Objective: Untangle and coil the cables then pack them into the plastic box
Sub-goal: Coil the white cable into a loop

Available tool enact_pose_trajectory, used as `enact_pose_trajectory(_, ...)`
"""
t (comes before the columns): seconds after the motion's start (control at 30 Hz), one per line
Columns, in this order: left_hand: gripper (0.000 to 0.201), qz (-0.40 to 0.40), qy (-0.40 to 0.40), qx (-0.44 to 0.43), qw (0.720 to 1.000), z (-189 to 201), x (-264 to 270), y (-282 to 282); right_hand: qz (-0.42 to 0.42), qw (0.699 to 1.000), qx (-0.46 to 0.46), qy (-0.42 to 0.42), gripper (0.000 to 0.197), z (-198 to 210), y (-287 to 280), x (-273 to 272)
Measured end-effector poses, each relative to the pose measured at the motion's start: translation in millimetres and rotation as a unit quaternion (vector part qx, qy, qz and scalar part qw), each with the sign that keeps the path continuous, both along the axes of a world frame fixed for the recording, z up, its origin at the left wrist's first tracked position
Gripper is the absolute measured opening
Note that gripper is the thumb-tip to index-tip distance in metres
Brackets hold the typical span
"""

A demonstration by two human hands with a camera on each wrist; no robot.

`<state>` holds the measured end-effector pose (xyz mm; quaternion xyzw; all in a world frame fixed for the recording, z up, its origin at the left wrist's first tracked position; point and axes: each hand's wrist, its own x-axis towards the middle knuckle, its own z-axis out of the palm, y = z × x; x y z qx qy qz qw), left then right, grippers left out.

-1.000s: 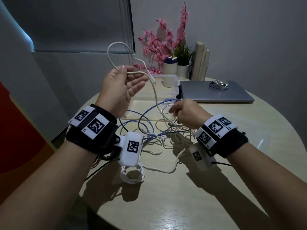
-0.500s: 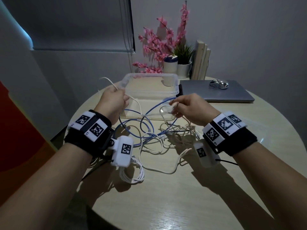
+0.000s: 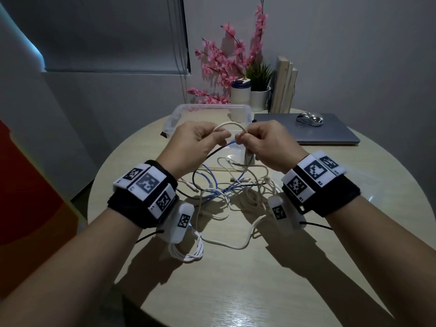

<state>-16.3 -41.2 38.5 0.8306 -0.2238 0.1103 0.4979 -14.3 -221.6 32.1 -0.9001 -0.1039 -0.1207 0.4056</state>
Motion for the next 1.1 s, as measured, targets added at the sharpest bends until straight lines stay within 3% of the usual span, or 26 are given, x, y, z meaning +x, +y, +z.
enact_pose_trajectory(0.1,0.02,-0.043,0.012,-0.067,0.997,3,1,0,0.023,0.999,0.001,0.049,0.022,-9,1,1)
enact_pose_trajectory(0.23,0.029,-0.063,0.016,-0.205,0.977,8,5,0,0.029,0.992,-0.079,0.098,0.023,-22,0,3)
enact_pose_trajectory(0.37,0.03,-0.043,0.014,-0.312,0.949,14,13,10,0.021,0.99,-0.107,0.093,0.009,-24,-8,4)
enact_pose_trajectory(0.5,0.032,0.027,0.027,-0.362,0.931,14,21,20,-0.008,0.998,-0.05,0.046,0.016,-18,-15,4)
enact_pose_trajectory(0.63,0.032,0.157,0.052,-0.265,0.95,4,36,31,-0.054,0.998,0.024,-0.03,0.019,-7,-23,8)
enact_pose_trajectory(0.73,0.028,0.224,0.064,-0.108,0.966,-5,43,36,-0.046,0.993,0.098,-0.045,0.018,1,-23,9)
enact_pose_trajectory(0.8,0.045,0.203,0.035,-0.017,0.978,-6,34,32,-0.036,0.991,0.113,-0.062,0.021,5,-19,7)
enact_pose_trajectory(0.93,0.04,0.05,-0.058,0.092,0.993,0,8,9,0.013,0.991,0.115,-0.068,0.021,10,-7,0)
enact_pose_trajectory(1.1,0.015,0.021,-0.054,0.041,0.997,3,9,-2,0.045,0.994,0.077,-0.058,0.014,12,-2,-7)
